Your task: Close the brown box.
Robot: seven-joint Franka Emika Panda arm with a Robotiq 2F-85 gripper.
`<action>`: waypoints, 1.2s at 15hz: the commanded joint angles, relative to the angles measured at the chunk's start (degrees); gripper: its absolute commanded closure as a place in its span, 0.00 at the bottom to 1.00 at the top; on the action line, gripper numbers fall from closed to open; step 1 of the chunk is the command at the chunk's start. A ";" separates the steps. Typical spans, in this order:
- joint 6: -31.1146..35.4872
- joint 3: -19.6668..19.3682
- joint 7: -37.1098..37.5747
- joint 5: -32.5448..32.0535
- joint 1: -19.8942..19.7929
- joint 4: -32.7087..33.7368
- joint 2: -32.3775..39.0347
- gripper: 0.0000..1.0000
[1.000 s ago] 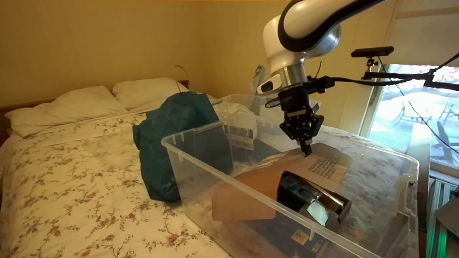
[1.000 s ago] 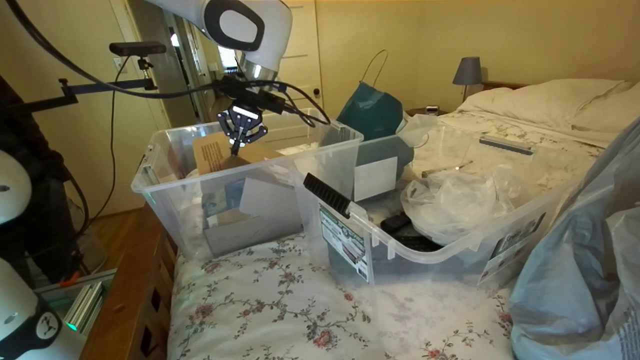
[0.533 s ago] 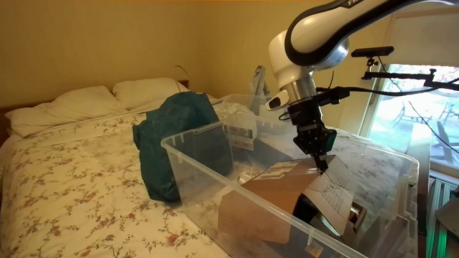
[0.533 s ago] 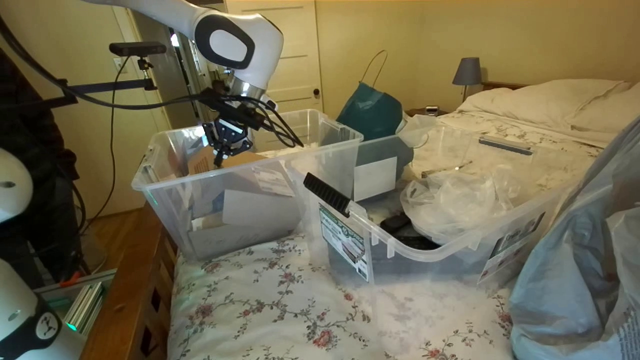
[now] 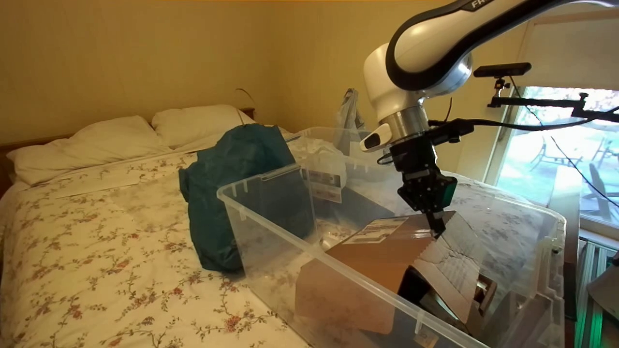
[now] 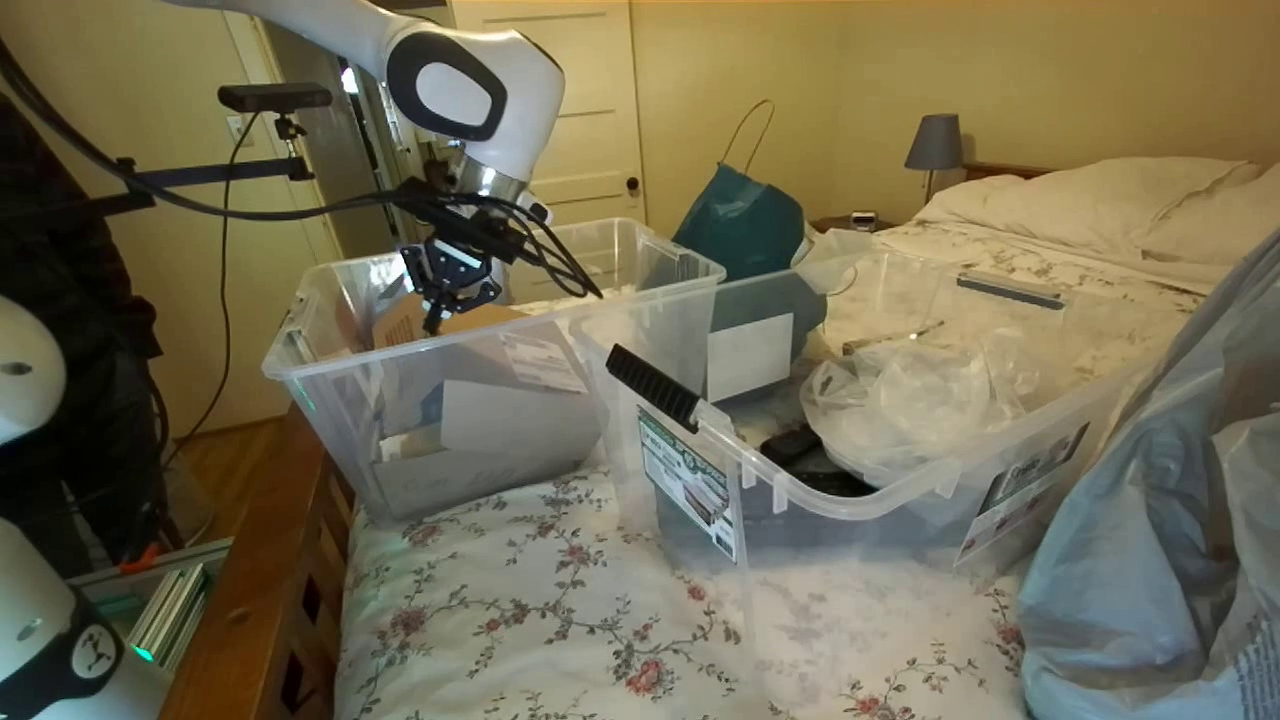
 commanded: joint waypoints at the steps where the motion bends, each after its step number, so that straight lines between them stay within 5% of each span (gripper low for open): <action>1: 1.63 -0.95 -0.01 1.77 4.19 -7.49 2.24 0.99; 6: 4.56 -2.96 0.84 6.66 11.14 -17.48 5.29 0.99; 9: 2.64 -2.19 1.03 9.30 9.80 -18.45 4.86 0.99; 10: 2.72 -2.32 1.16 9.60 9.62 -18.40 5.15 0.94; 11: 3.19 -2.79 1.34 9.85 9.74 -18.23 5.49 0.72; 13: 6.02 -5.24 0.63 9.97 11.72 -17.21 6.62 0.68; 18: 21.55 -17.00 0.91 7.93 26.80 -14.12 11.34 0.35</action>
